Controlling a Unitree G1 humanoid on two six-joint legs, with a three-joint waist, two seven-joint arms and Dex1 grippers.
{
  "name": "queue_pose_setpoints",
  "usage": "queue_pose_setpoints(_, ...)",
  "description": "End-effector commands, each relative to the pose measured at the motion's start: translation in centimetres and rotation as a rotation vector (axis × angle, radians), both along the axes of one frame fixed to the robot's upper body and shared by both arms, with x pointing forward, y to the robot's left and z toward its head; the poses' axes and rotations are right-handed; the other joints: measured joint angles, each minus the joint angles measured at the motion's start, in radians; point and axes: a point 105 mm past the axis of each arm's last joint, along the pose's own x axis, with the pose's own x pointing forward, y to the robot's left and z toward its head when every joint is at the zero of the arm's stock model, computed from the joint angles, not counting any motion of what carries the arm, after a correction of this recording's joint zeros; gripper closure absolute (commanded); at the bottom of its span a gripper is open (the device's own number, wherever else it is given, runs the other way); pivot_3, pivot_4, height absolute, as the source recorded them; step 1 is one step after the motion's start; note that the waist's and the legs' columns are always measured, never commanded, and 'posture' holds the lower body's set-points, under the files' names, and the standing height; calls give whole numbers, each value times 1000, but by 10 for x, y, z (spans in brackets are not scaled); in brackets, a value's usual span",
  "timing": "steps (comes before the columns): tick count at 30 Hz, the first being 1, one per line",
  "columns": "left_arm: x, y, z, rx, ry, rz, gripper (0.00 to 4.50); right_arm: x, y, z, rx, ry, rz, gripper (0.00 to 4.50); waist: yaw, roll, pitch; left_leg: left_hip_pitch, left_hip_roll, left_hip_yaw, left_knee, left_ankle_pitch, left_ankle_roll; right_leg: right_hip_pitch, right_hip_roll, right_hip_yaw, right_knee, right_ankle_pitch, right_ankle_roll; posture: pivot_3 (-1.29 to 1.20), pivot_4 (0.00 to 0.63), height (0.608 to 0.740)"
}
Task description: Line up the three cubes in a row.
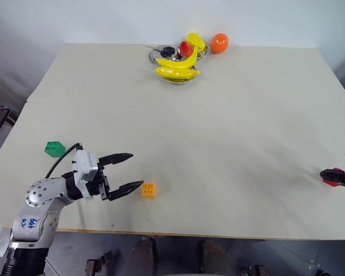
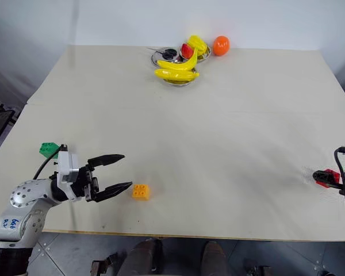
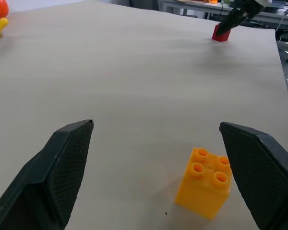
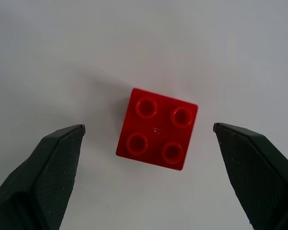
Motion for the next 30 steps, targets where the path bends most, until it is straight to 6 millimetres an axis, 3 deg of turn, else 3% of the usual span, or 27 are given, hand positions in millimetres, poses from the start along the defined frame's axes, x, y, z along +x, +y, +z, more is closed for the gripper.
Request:
queue_pose_setpoints(1,-3,-1,9,7,-49,-1,0,4,-9,5,-19,-28,-30,408,0,0,0,0,0,0,1,0,0,0,0,0,1,0,0,0,150,740)
queue_pose_setpoints(9,-3,2,10,21,-63,9,0,20,-11,14,-12,-61,-9,2955,-6,0,0,0,0,0,4,0,0,0,0,0,3,0,1,0,150,740)
queue_pose_setpoints(13,-3,5,9,22,-67,26,0,37,21,32,30,-141,254,3001,-14,0,0,0,0,0,4,0,0,0,0,0,3,0,1,0,150,740)
queue_pose_setpoints(17,-2,8,9,23,-70,30,0,35,88,52,-62,-260,922,3001,-21,2,1,0,0,0,4,0,1,0,0,0,3,0,1,0,150,740)
queue_pose_setpoints(20,1,9,9,19,-72,35,0,42,109,56,-186,-342,1196,3001,-27,1,1,0,0,0,4,0,0,1,0,0,3,1,2,0,150,740)
queue_pose_setpoints(26,5,16,1,22,-36,50,0,42,159,39,-207,-351,1750,3001,-38,1,1,1,2,0,5,1,-2,1,2,0,4,1,3,0,150,740)
queue_pose_setpoints(30,3,13,-2,35,-28,30,0,51,165,23,-272,-194,1886,3001,-42,1,1,1,2,0,5,1,-2,1,1,0,6,2,3,0,150,740)
